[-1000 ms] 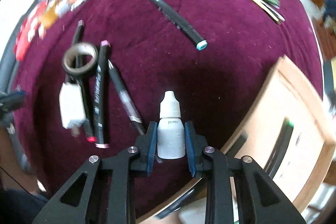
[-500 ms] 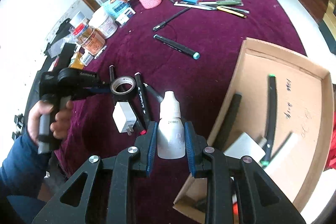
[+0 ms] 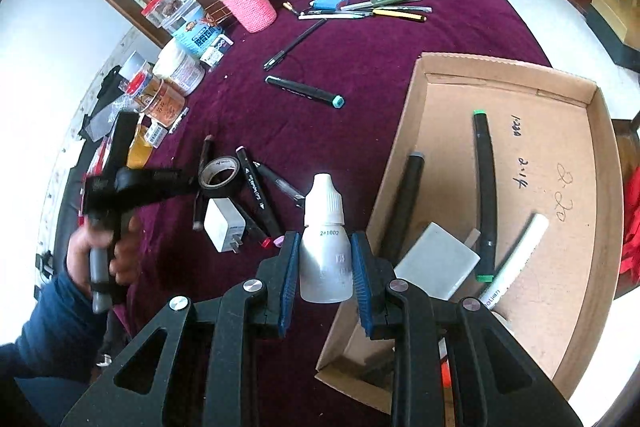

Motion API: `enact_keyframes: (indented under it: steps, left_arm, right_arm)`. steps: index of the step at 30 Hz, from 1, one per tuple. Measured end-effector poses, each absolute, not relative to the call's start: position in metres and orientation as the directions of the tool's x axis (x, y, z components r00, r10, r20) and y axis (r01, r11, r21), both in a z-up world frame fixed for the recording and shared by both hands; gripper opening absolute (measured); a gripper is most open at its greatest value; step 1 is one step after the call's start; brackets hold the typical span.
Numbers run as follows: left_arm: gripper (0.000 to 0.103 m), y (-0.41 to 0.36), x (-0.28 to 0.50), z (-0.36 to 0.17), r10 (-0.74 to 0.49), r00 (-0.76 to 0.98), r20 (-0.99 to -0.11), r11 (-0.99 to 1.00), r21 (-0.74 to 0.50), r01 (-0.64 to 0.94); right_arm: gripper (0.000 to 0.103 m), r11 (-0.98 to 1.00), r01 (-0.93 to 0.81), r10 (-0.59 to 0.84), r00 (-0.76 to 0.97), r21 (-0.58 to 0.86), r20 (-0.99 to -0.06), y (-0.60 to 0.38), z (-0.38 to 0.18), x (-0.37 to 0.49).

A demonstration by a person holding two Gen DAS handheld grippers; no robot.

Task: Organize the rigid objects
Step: 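Grasp the small white dropper bottle with the right gripper while the left grasps a black marker, then carry the dropper bottle and black marker into the box and open both grippers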

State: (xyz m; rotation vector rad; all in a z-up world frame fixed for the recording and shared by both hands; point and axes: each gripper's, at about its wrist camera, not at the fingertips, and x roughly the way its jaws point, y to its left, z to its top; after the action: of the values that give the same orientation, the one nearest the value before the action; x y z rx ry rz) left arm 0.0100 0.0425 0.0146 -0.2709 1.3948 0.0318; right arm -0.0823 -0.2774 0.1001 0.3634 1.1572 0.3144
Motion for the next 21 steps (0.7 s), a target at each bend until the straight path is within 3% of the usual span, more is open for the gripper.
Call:
enact_keyframes:
  steps: [6, 11, 21]
  left_arm:
    - [0.013, 0.037, -0.048, 0.021, -0.136, 0.222, -0.966, 0.982, -0.160, -0.096]
    - [0.013, 0.009, -0.067, 0.057, -0.182, 0.292, -0.939, 0.983, -0.179, 0.035]
    - [0.013, -0.092, -0.061, 0.097, -0.296, 0.295, -0.909, 0.935, -0.211, 0.286]
  right_arm:
    - [0.023, 0.881, 0.019, 0.431, 0.374, 0.472, -0.821, -0.299, 0.090, -0.089]
    - [0.023, 0.867, 0.089, 0.428, 0.368, 0.490, -0.825, -0.317, 0.078, -0.092]
    - [0.023, 0.862, 0.130, 0.407, 0.398, 0.490, -0.822, -0.345, 0.081, -0.110]
